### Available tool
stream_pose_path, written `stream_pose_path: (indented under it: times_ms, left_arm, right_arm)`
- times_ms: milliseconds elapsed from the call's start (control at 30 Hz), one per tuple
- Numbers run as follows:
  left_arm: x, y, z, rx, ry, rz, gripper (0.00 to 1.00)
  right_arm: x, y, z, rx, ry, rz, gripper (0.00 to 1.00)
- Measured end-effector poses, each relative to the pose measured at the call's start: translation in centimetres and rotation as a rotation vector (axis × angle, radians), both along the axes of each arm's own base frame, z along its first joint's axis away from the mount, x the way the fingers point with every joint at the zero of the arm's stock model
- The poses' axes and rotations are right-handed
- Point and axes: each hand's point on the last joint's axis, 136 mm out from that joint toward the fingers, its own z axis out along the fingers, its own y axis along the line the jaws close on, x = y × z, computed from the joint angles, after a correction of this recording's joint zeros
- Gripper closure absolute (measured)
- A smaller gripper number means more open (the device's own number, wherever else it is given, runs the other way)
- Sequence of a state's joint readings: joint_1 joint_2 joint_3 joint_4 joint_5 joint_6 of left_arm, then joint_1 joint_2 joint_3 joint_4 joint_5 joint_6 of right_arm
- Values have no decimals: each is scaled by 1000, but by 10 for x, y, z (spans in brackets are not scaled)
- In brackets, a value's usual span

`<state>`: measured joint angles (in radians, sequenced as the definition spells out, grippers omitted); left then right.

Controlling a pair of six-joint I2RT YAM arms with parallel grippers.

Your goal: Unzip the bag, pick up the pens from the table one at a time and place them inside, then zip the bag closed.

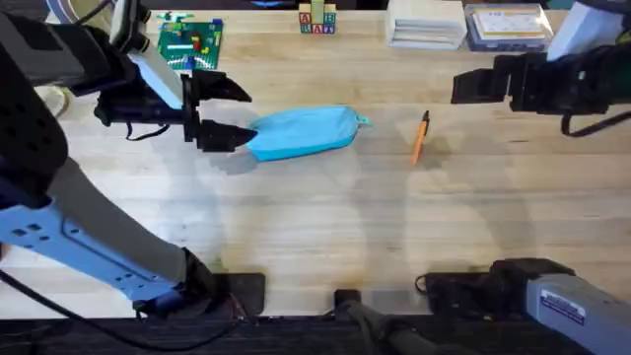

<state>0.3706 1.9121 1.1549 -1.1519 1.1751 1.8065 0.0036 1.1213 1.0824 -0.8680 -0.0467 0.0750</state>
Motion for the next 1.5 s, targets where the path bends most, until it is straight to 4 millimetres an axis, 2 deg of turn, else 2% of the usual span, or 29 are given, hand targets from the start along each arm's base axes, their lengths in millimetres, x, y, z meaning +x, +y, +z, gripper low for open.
stream_pose_path:
  times_ms: [33, 133, 233, 433, 1300, 1500]
  left_arm:
    - [0, 0, 0, 0, 0, 0, 201]
    - [0, 0, 0, -1, -1, 0, 447]
    - [-1, -1, 0, -2, 1, -2, 635]
    - [-1, -2, 1, -3, 4, -5, 939]
    - [-2, -2, 1, -5, 11, -4, 958]
    - [-2, -2, 1, -5, 11, -4, 958]
  right_arm:
    - [0, 0, 0, 0, 0, 0, 4]
    - [0, 0, 0, 0, 0, 0, 4]
    - [0, 0, 0, 0, 0, 0, 4]
    - [0, 0, 0, 0, 0, 0, 4]
    - [0, 0, 0, -15, -3, 28, 4]
    - [-1, 21, 2, 30, -16, 180, 3]
